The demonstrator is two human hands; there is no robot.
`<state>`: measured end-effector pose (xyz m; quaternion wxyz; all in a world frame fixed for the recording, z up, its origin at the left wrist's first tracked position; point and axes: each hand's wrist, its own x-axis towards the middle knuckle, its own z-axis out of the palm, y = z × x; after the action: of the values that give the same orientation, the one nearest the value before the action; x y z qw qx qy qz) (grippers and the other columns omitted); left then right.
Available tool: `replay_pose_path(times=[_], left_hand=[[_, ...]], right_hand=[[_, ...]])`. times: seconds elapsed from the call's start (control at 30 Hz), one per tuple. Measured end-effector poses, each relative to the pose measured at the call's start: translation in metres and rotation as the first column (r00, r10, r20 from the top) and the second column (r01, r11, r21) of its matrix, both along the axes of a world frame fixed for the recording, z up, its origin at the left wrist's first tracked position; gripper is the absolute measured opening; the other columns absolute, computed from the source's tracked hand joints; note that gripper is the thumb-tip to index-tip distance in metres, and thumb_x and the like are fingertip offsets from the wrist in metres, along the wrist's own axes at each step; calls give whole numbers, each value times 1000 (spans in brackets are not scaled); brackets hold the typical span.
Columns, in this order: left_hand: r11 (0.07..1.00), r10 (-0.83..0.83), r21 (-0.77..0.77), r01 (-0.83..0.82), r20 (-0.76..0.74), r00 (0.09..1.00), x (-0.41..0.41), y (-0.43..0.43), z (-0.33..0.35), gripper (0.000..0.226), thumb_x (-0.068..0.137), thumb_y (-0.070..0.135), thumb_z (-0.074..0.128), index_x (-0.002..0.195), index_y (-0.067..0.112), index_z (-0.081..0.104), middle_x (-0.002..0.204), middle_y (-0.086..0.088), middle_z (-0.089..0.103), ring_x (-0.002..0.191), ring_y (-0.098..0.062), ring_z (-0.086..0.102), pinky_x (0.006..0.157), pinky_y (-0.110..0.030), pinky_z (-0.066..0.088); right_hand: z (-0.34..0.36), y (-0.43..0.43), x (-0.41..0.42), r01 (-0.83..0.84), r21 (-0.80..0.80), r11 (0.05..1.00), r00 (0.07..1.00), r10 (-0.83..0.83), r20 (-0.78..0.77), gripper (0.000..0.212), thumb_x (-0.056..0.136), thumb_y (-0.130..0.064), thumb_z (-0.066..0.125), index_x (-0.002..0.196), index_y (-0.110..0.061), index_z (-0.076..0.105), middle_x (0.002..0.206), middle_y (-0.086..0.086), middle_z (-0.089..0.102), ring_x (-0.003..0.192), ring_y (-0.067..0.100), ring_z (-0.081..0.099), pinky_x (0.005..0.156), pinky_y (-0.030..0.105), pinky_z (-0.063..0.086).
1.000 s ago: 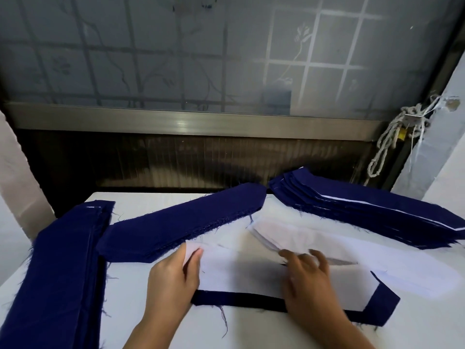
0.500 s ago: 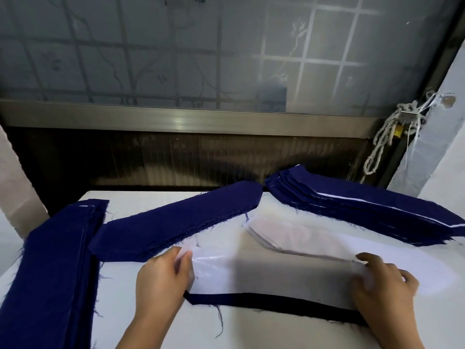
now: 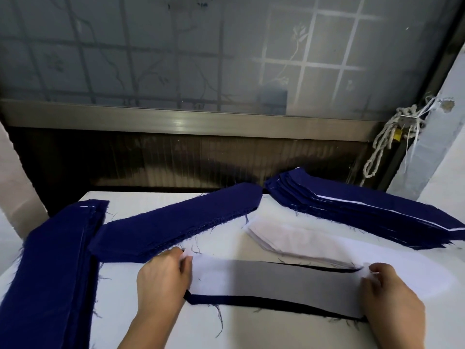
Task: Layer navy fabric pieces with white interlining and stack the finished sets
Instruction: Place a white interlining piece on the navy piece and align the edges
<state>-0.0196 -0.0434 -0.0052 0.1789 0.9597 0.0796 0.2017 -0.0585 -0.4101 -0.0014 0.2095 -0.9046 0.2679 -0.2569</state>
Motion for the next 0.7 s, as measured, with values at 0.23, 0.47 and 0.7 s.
replay_pose_path(times=[0.23, 0.47, 0.7], left_hand=[[993, 36, -118, -28, 59, 998, -8, 1, 3, 45, 82, 22, 72, 52, 18, 39, 42, 2, 39, 42, -17, 40, 42, -24, 25], [982, 85, -172, -80, 20, 996, -11, 4, 0, 34, 82, 28, 65, 53, 18, 50, 45, 1, 47, 47, -15, 46, 45, -25, 34], [988, 89, -133, -84, 37, 995, -7, 3, 0, 15, 86, 29, 70, 74, 19, 67, 65, 8, 58, 63, -18, 46, 50, -28, 29]], right_hand=[[-2, -2, 1, -43, -22, 999, 999, 43, 0, 13, 87, -15, 58, 100, -18, 55, 96, 14, 69, 82, 38, 61, 66, 36, 40], [-2, -7, 1, -27, 3, 1000, 1000, 27, 1, 15, 87, -9, 58, 102, -12, 58, 97, 16, 69, 86, 39, 60, 68, 36, 37], [-8, -8, 6, -33, -1, 999, 998, 33, 51, 9, 86, -2, 58, 94, -4, 61, 91, 22, 64, 82, 41, 55, 65, 37, 35]])
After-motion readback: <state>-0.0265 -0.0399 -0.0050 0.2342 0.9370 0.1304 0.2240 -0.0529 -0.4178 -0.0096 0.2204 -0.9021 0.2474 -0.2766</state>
